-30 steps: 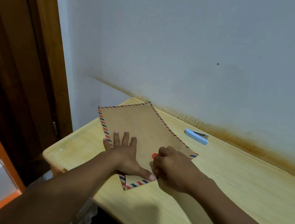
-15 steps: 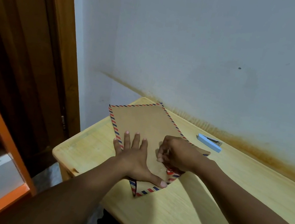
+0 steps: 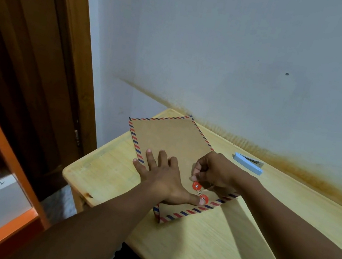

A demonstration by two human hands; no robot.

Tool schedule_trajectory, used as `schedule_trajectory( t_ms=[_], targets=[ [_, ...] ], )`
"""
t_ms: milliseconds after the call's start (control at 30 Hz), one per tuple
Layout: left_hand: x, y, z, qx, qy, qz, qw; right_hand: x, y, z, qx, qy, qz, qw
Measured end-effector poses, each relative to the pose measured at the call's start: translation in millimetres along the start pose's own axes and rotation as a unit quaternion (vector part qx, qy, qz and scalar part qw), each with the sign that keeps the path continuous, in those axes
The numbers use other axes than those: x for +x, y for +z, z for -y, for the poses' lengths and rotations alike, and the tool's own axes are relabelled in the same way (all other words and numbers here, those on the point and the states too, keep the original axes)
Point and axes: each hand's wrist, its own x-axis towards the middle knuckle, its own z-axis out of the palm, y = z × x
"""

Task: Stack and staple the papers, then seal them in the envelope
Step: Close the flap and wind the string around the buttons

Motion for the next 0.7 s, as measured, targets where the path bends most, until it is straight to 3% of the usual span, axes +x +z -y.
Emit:
schedule_trajectory(
  t_ms=[333,700],
  targets=[
    [-2,2,1,-0.014,0.001,0.000,1.000,2,14,8,-0.001,-0.034,-0.008,0.999],
    [-2,5,1,-0.014,0.000,-0.006,1.000,-7,4,-15,-0.006,0.006,-0.051,0.999]
  ],
)
